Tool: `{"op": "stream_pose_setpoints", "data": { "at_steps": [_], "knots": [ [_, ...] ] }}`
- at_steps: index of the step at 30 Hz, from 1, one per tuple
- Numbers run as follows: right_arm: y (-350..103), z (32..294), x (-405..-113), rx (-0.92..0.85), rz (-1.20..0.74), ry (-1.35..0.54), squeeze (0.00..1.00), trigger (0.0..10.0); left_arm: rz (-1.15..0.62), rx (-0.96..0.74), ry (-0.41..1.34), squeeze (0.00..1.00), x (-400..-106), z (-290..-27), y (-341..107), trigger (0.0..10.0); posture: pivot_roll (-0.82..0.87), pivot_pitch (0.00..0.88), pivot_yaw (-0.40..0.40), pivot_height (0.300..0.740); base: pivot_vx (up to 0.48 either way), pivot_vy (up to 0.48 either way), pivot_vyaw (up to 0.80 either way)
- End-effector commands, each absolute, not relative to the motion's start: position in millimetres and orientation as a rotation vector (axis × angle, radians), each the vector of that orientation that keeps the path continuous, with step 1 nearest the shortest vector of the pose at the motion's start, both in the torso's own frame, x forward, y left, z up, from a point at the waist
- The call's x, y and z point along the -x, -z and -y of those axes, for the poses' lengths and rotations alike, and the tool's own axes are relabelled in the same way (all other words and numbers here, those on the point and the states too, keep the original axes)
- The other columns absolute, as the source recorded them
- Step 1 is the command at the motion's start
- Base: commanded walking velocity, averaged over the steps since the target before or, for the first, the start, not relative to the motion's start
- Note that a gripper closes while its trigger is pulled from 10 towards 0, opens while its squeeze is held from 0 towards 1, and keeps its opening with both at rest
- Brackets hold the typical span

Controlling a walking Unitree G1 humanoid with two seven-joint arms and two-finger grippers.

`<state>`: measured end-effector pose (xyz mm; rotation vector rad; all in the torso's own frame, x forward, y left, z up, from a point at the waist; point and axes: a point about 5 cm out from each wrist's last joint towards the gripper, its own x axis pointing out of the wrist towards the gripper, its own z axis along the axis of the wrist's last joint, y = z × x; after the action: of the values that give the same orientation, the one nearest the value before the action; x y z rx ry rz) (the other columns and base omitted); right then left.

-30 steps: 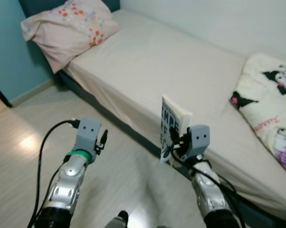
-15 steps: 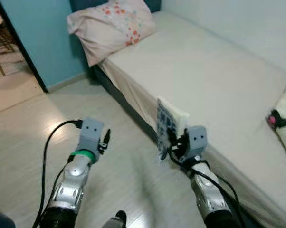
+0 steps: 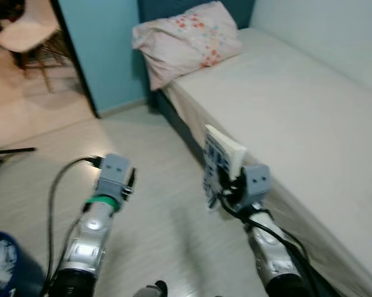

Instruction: Clean up the room

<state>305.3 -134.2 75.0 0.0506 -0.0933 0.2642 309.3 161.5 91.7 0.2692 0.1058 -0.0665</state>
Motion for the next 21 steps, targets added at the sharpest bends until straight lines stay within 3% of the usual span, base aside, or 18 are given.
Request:
{"op": "stream_pose_setpoints", "data": {
  "at_steps": [1,15,21],
  "knots": [
    [-77.8,135.7,-305.6,-0.066,0.119,-0.246,0.0,10.0,-0.115,-0.281,0.061,0.0,-308.9,-166.2,-89.6,10.0,0.05,0.048,0.016,0.74,0.412,0.244,0.0],
    [-74.3,140.1,-305.4,-0.076,0.102,-0.206,0.0,10.0,-0.111,-0.285,0.061,0.0,-309.1,-165.8,-89.3,10.0,0.05,0.056,0.018,0.74,0.412,0.244,0.0],
    [-73.5,143.3,-305.9,-0.085,0.096,-0.183,0.0,10.0,-0.112,-0.287,0.064,0.0,-309.1,-166.0,-88.3,10.0,0.05,0.059,0.017,0.74,0.412,0.244,-0.76]
  ]
}}
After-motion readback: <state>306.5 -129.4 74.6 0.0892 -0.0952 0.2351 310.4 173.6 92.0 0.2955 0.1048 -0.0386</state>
